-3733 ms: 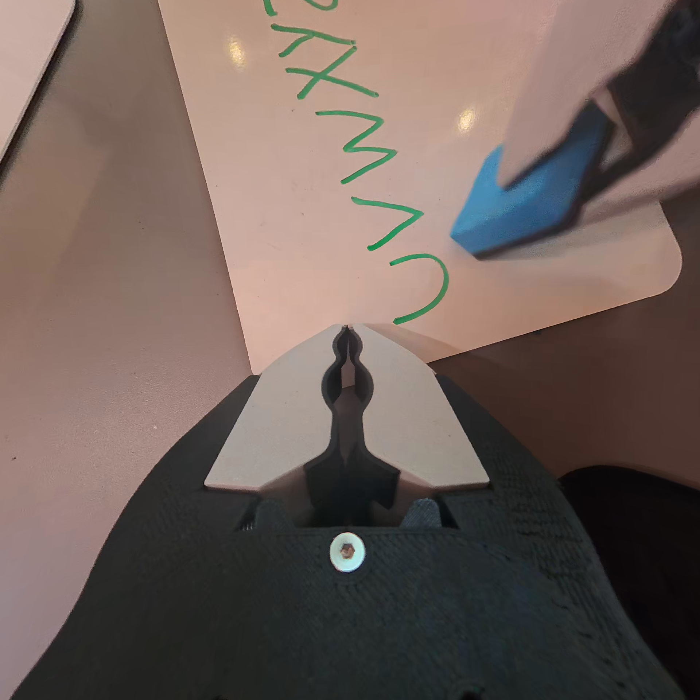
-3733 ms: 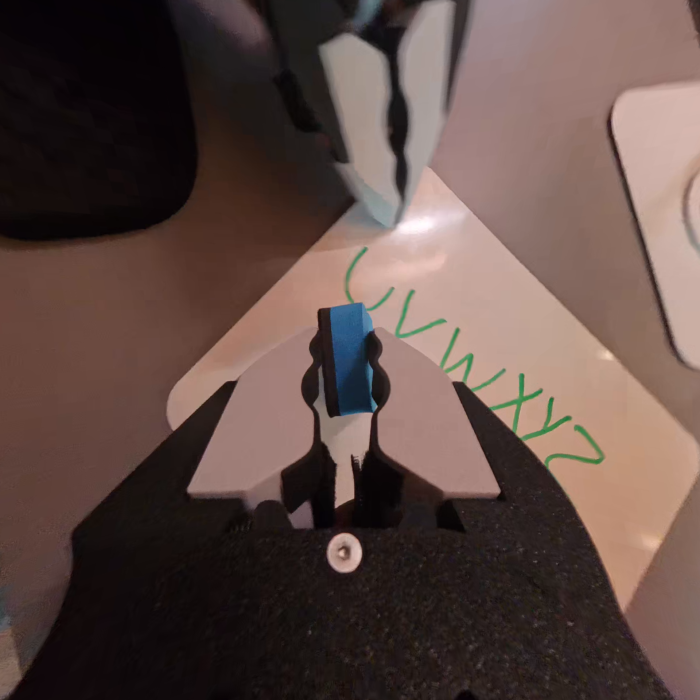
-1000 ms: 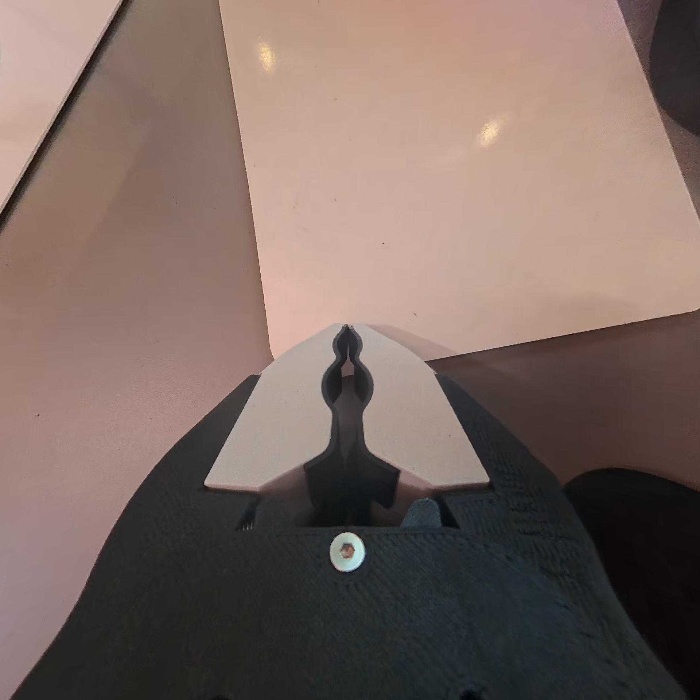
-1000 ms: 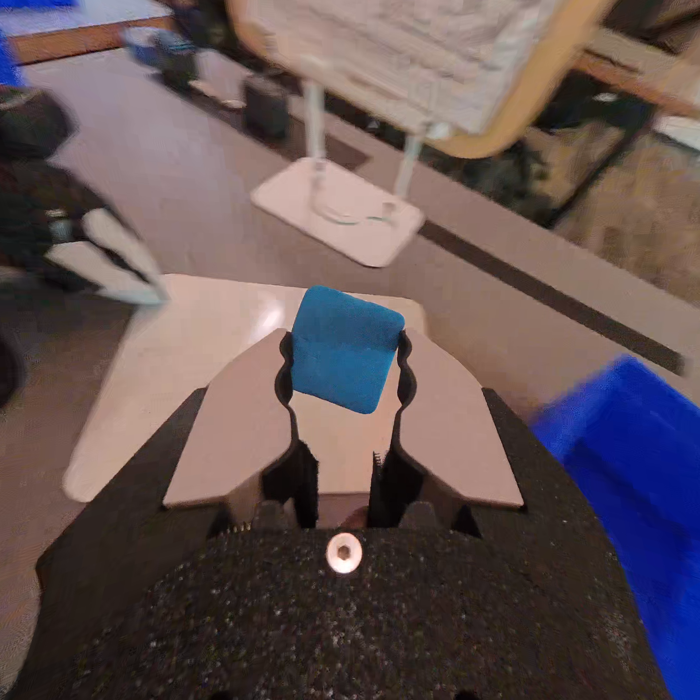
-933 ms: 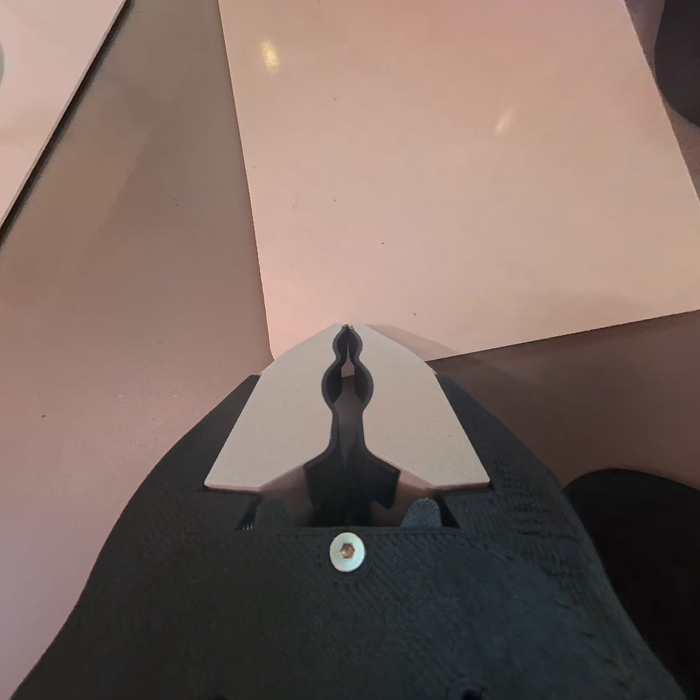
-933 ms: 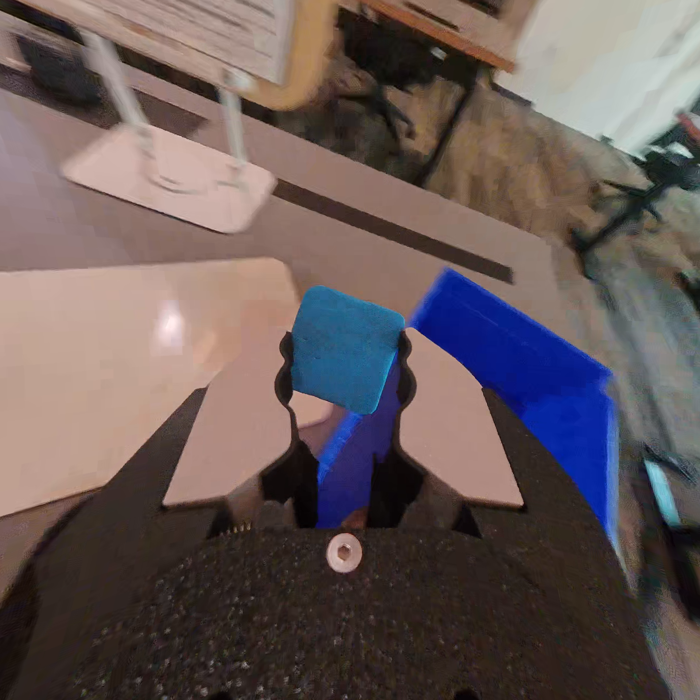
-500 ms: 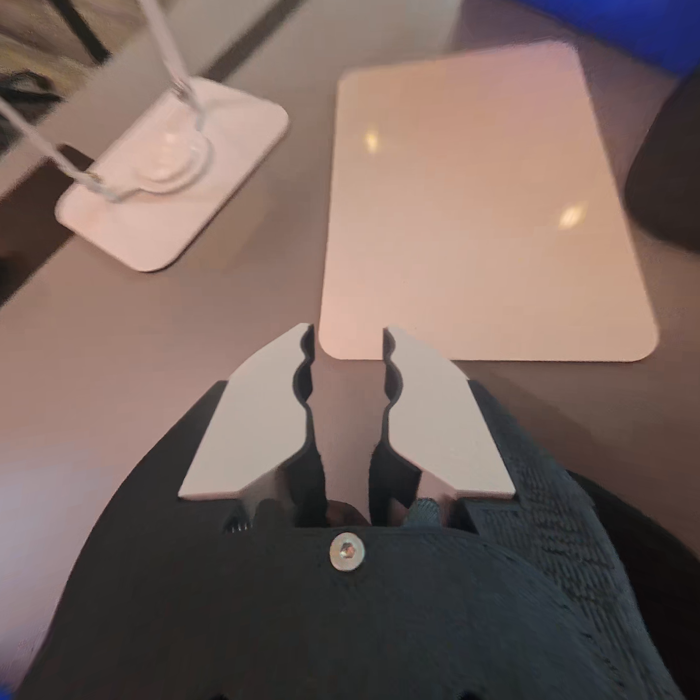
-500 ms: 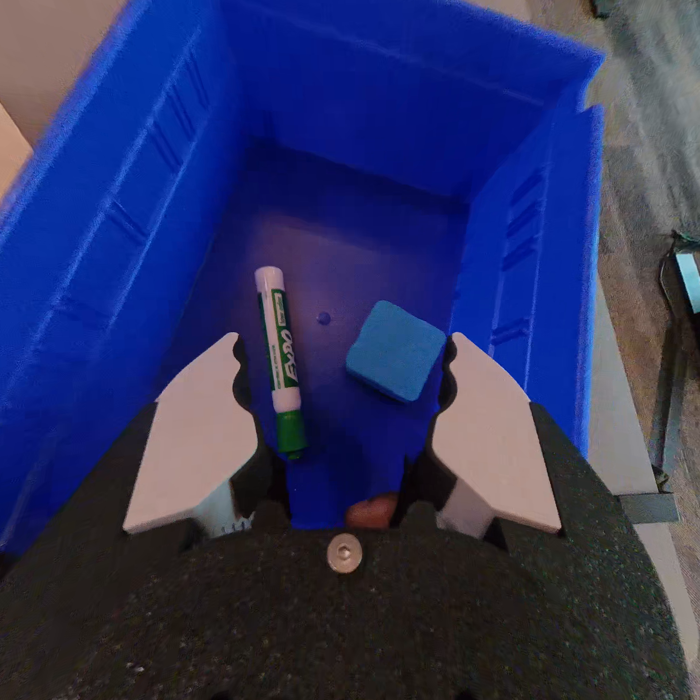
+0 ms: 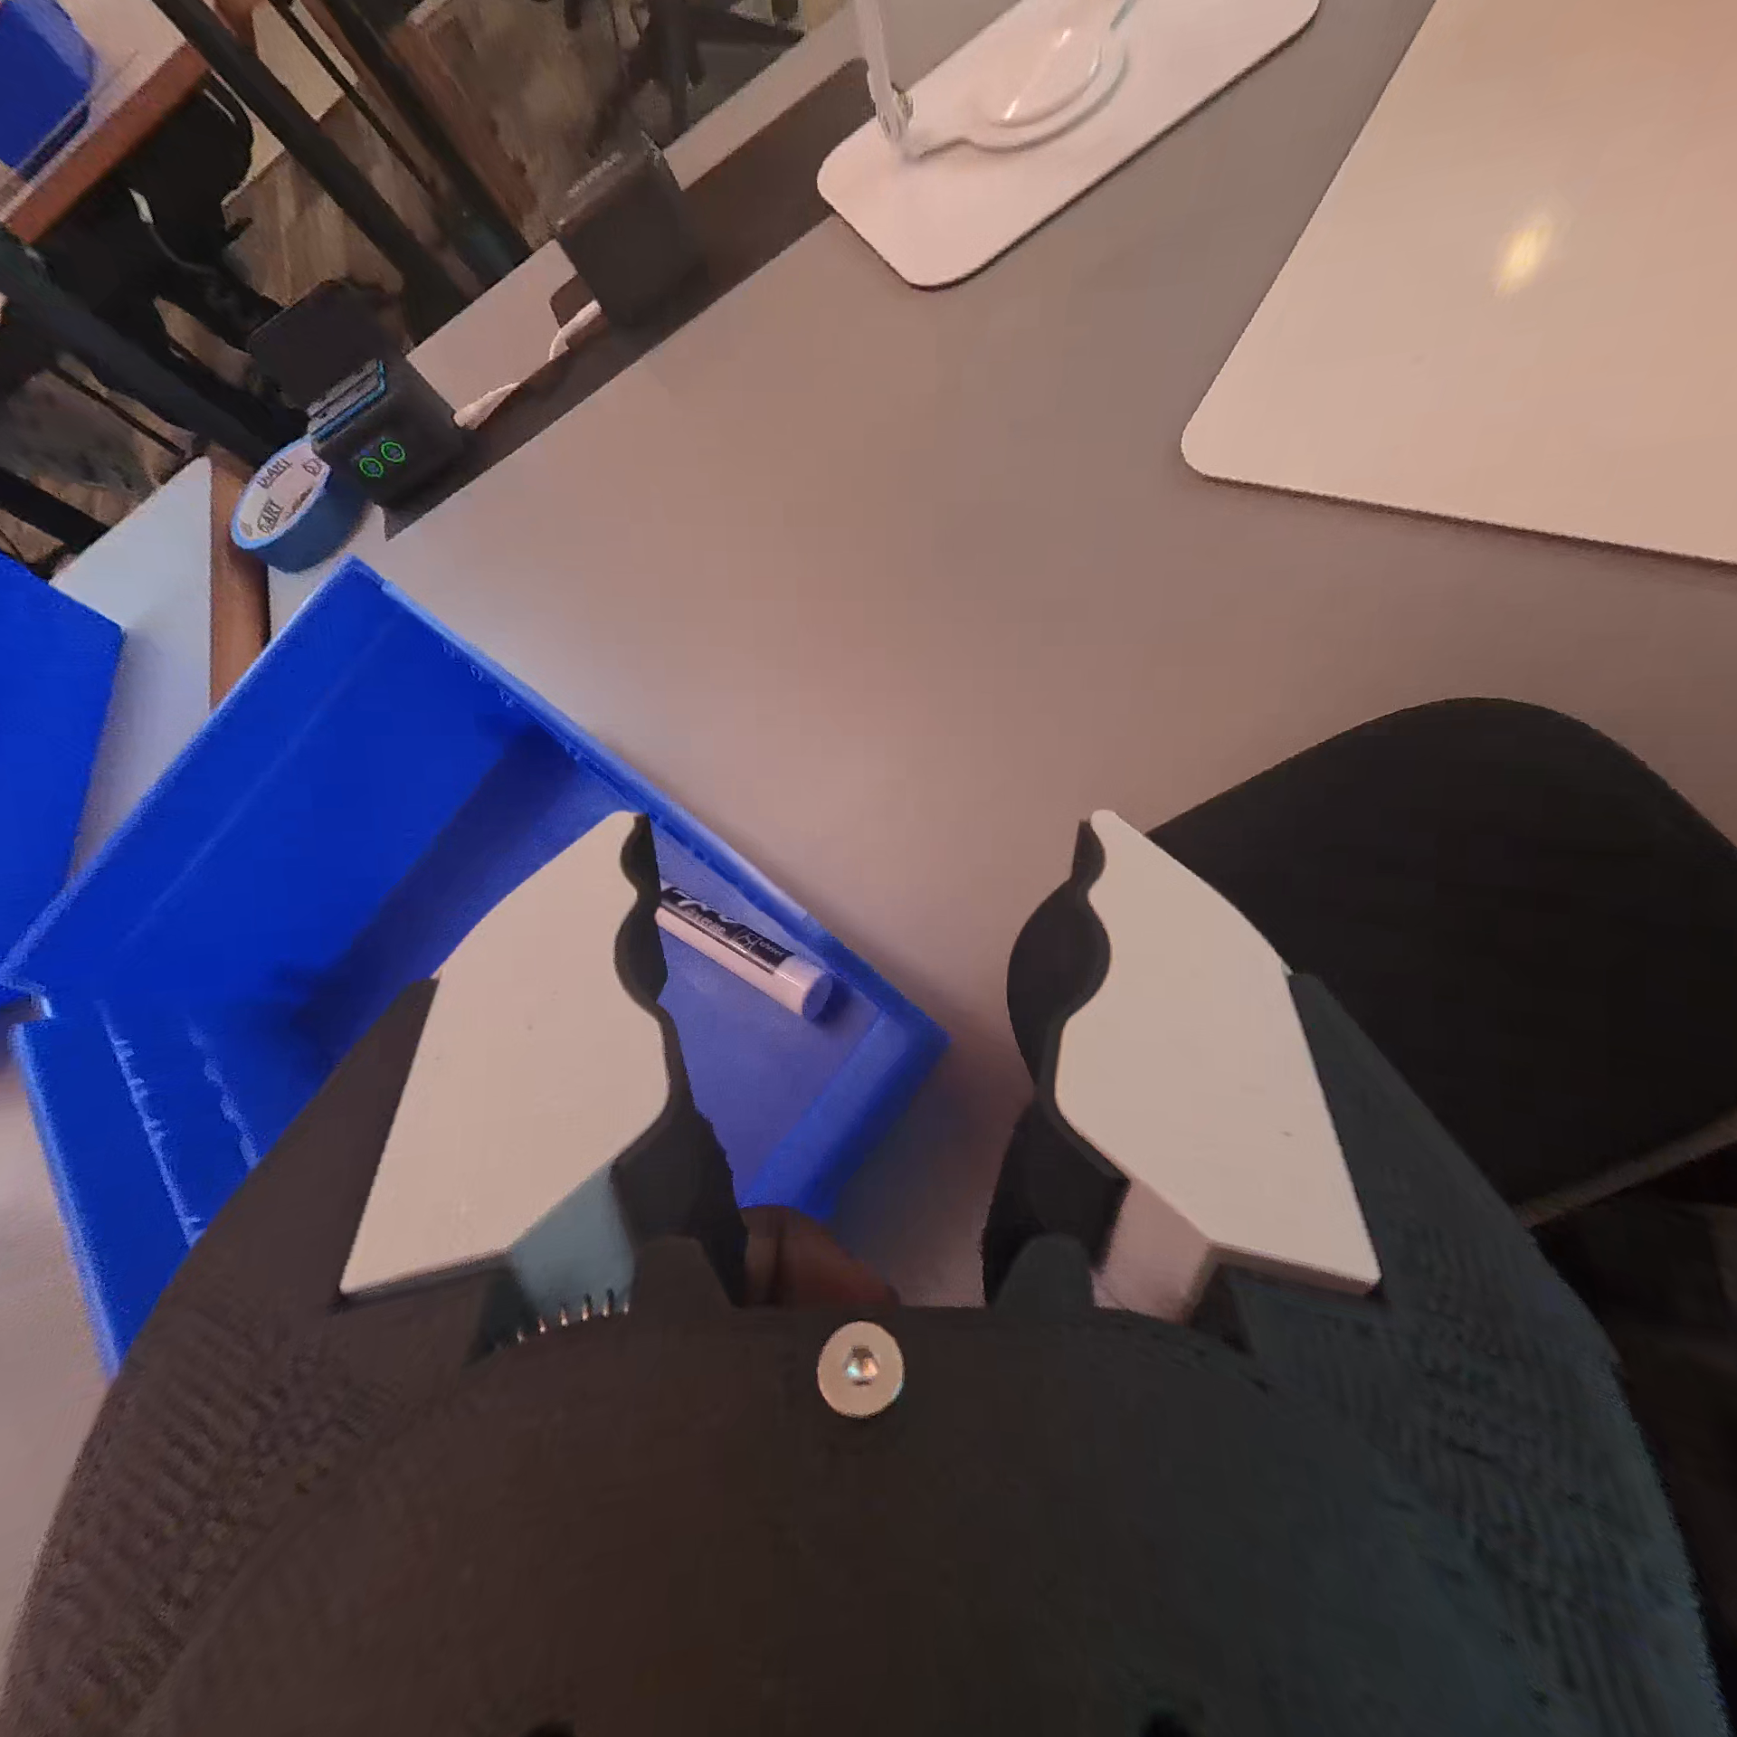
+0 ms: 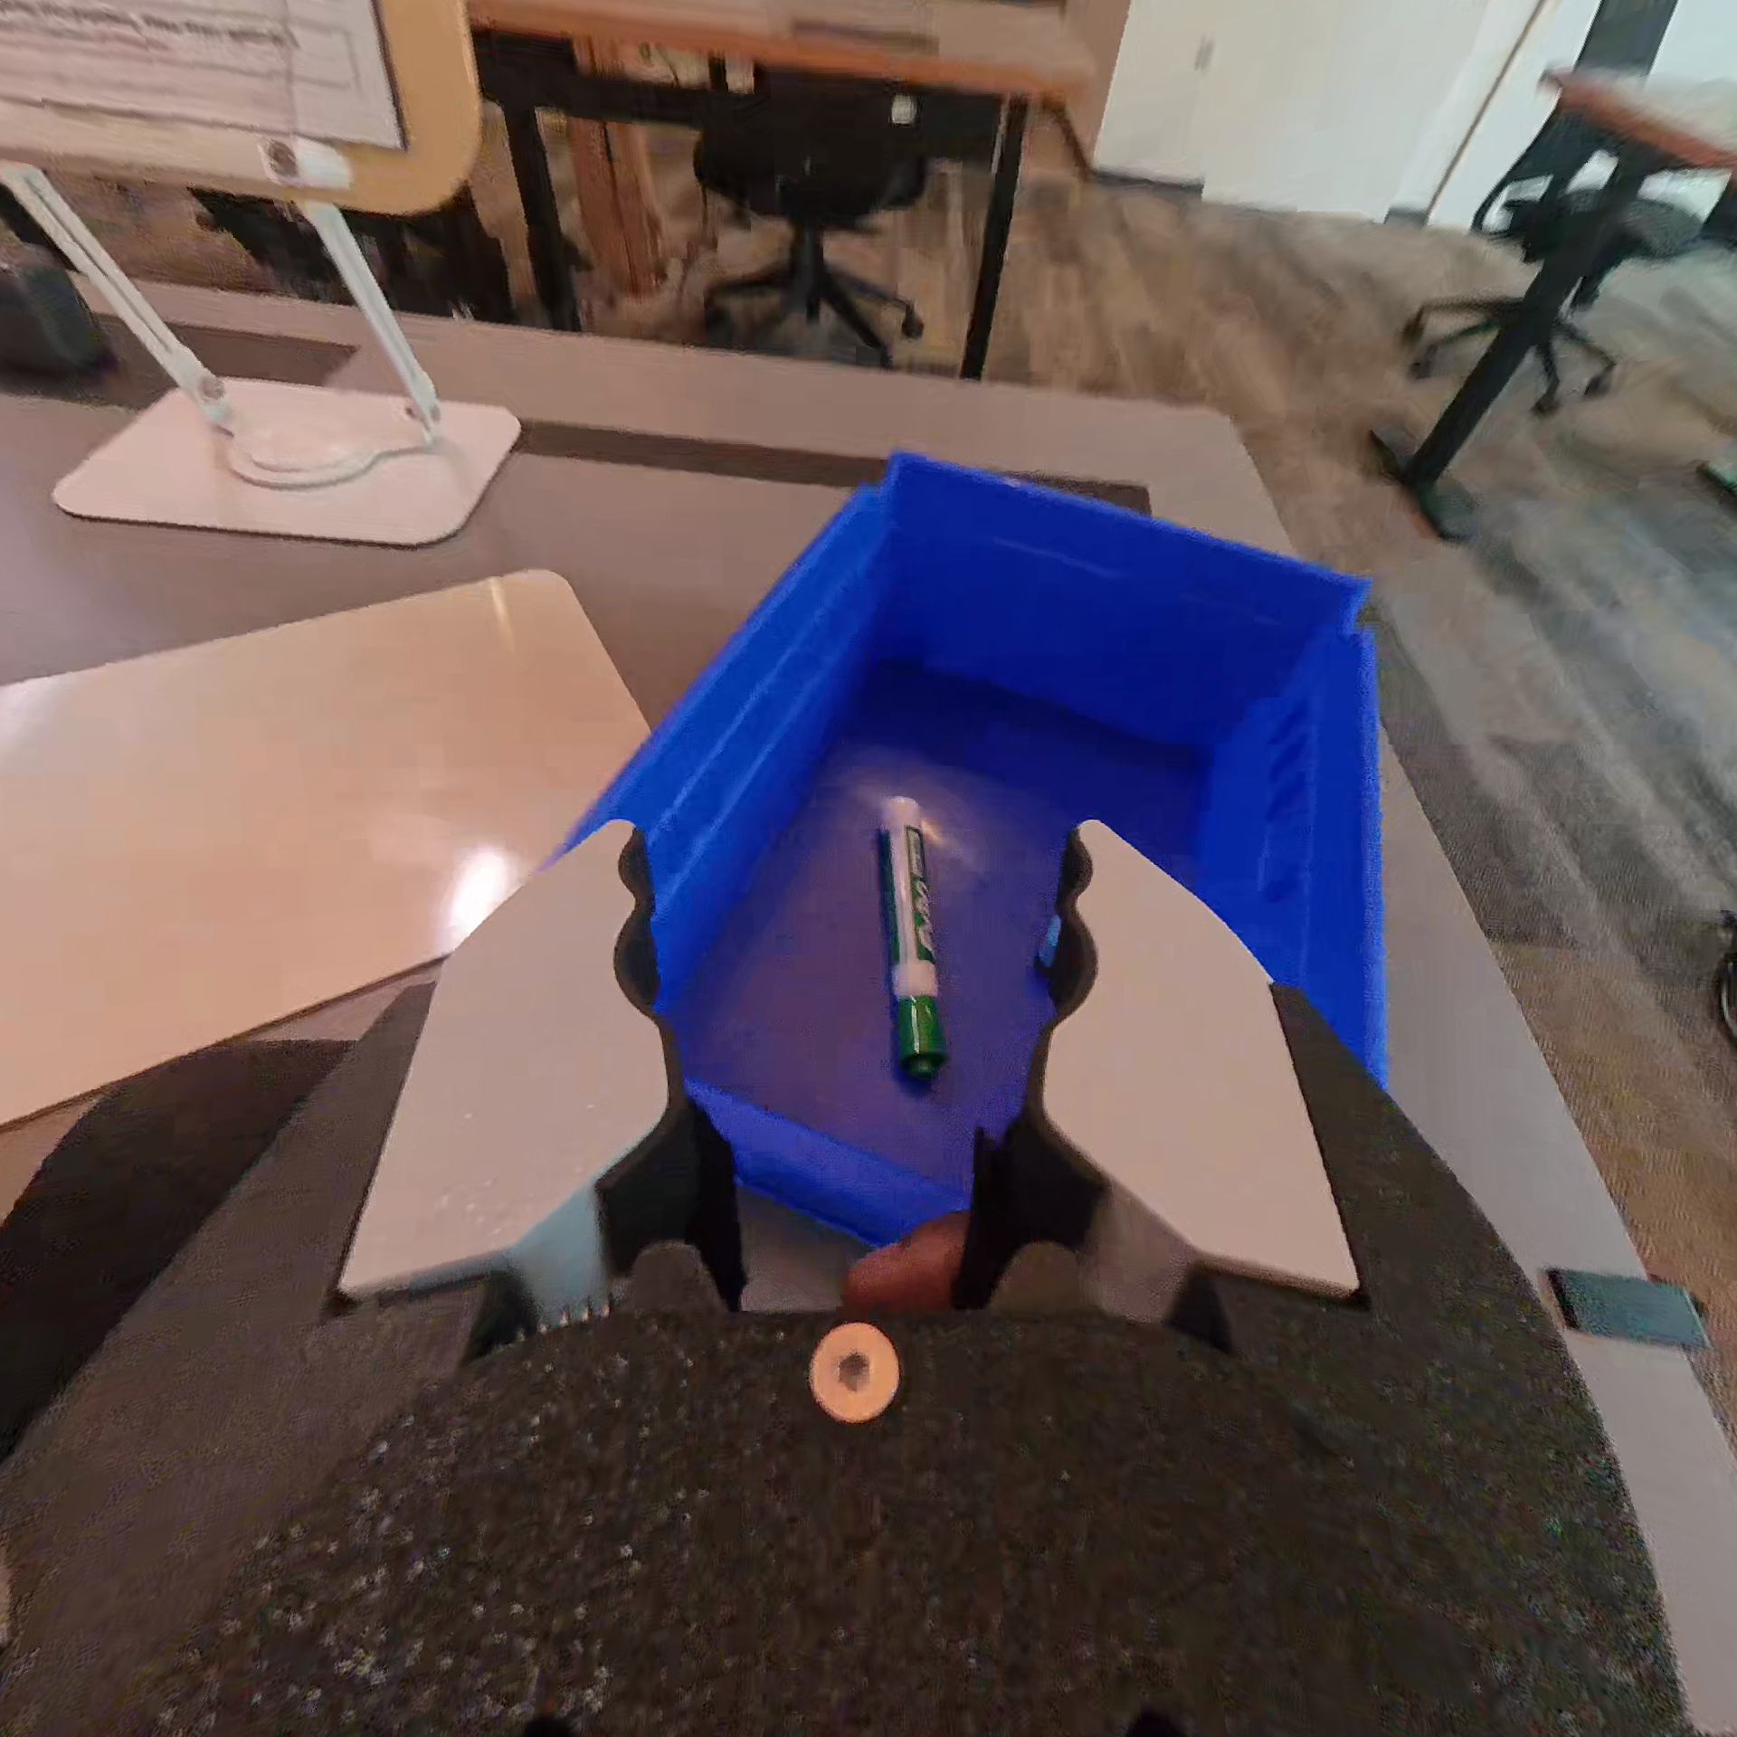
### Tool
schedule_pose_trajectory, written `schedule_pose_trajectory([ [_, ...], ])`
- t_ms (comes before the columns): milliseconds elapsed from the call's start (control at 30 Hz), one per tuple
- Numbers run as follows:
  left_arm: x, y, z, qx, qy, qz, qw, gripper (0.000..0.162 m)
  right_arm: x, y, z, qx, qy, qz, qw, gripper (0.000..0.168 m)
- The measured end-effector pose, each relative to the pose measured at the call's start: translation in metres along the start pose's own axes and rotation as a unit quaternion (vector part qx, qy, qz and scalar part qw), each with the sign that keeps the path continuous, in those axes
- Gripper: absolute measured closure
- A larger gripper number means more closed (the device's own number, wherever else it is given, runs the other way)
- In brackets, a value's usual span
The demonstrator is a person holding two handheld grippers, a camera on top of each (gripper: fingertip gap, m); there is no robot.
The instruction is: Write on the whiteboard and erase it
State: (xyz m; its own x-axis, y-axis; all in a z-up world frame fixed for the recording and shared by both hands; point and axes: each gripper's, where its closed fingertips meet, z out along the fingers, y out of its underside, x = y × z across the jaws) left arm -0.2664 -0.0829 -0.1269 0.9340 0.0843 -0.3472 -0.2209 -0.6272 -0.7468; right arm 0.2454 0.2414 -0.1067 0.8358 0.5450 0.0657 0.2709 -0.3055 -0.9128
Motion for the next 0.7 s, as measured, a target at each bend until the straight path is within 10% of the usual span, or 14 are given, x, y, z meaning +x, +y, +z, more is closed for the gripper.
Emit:
schedule_pose_trajectory([
  [200,-0.026,0.028,-0.001,-0.023,-0.017,-0.049,0.998,0.079,0.078,0.058,0.032,-0.314,-0.030,-0.024,0.949,0.100],
  [433,-0.045,0.029,-0.005,-0.023,-0.034,-0.059,0.997,0.079,0.078,0.090,0.095,-0.430,-0.026,-0.137,0.892,0.068],
  [700,-0.046,0.034,-0.006,-0.024,-0.015,-0.073,0.997,0.080,0.105,0.118,0.114,-0.543,-0.140,-0.375,0.738,0.095],
])
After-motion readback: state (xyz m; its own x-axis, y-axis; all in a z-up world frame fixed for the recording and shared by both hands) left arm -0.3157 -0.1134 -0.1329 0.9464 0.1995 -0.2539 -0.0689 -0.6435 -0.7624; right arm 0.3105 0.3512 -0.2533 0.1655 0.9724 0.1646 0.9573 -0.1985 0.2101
